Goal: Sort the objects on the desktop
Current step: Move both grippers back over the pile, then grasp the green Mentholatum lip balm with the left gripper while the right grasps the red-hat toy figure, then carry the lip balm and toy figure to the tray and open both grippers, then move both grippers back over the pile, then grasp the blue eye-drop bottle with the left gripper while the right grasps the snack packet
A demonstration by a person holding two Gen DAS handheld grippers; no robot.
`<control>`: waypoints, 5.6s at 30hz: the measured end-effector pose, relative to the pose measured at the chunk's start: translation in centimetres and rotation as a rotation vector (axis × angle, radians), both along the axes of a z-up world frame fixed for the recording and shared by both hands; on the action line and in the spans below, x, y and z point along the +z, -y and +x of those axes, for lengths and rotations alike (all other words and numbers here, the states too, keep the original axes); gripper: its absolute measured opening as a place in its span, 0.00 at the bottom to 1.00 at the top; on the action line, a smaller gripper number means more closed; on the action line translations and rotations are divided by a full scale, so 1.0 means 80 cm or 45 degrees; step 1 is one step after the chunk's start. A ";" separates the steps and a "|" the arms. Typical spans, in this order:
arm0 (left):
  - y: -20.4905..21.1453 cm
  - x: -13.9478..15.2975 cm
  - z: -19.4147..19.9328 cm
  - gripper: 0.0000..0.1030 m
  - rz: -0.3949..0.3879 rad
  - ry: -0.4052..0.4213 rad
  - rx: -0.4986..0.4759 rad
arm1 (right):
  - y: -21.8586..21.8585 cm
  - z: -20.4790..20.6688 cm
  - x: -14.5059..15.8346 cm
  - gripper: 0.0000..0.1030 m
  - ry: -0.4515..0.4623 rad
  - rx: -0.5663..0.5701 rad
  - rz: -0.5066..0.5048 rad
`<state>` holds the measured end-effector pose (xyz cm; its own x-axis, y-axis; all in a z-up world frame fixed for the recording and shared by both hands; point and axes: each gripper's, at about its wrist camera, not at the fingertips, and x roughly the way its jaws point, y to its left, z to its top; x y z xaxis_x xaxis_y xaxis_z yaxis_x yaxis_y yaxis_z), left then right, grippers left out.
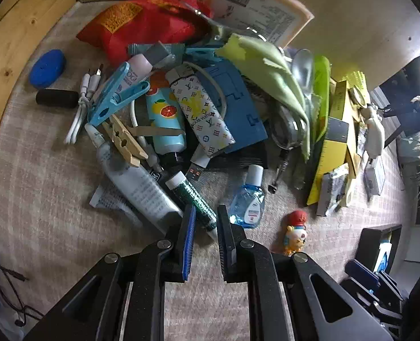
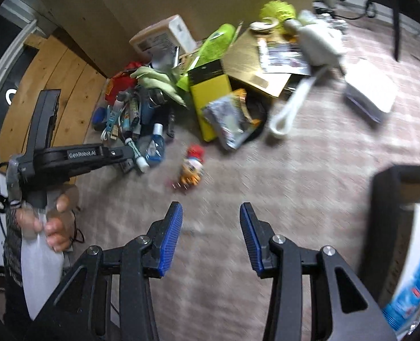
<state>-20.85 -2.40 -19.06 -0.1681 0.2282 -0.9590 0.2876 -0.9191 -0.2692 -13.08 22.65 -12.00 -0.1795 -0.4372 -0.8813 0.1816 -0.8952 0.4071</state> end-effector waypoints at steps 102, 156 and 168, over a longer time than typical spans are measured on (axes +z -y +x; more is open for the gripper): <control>-0.380 0.081 0.168 0.16 0.056 -0.126 -0.701 | -0.332 0.205 0.044 0.46 -0.047 -0.316 0.167; -0.073 -0.013 -0.023 0.33 -0.157 -0.022 -0.243 | 0.055 -0.130 -0.050 0.57 -0.006 0.263 0.320; -0.083 -0.017 0.004 0.29 -0.150 -0.038 -0.255 | 0.057 -0.111 -0.066 0.36 0.051 0.293 0.283</control>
<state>-20.57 4.28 -20.39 -0.1598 0.1468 -0.9762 0.0901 -0.9826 -0.1625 -21.95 18.06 -17.27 -0.0614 -0.2579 -0.9642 0.3776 -0.9002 0.2168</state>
